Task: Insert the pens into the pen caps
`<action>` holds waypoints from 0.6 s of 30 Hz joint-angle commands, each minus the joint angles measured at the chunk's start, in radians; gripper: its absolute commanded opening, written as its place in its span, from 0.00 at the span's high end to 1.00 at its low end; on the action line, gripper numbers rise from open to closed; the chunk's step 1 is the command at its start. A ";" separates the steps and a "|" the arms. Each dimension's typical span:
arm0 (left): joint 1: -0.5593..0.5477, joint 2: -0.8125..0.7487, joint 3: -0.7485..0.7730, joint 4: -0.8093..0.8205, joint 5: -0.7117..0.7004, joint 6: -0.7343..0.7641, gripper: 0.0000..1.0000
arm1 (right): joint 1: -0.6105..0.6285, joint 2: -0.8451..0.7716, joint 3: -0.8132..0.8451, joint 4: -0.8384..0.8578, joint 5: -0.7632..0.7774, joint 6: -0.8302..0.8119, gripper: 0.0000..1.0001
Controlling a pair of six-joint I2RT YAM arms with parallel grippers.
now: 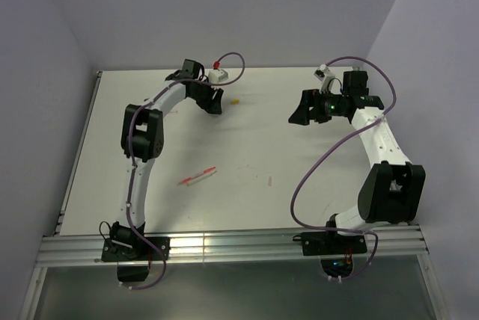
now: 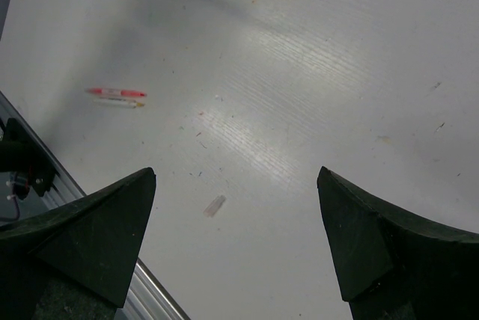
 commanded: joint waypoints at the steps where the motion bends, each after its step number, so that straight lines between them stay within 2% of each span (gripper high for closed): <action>1: 0.001 -0.146 -0.090 -0.136 0.015 0.089 0.43 | -0.006 -0.043 -0.002 -0.003 -0.009 -0.017 0.04; 5: 0.005 -0.263 -0.310 -0.168 -0.053 0.160 0.43 | -0.006 -0.056 -0.022 -0.008 -0.009 -0.028 0.04; 7: 0.006 -0.315 -0.372 -0.192 -0.083 0.202 0.44 | -0.008 -0.066 -0.037 -0.009 -0.009 -0.033 0.04; 11: 0.005 -0.403 -0.490 -0.256 -0.020 0.285 0.42 | -0.006 -0.078 -0.057 -0.014 -0.006 -0.045 0.04; 13: -0.016 -0.471 -0.530 -0.231 -0.020 0.285 0.41 | -0.006 -0.082 -0.065 -0.018 -0.006 -0.047 0.04; 18: -0.148 -0.588 -0.689 -0.191 -0.043 0.256 0.41 | -0.006 -0.098 -0.073 -0.023 0.003 -0.056 0.04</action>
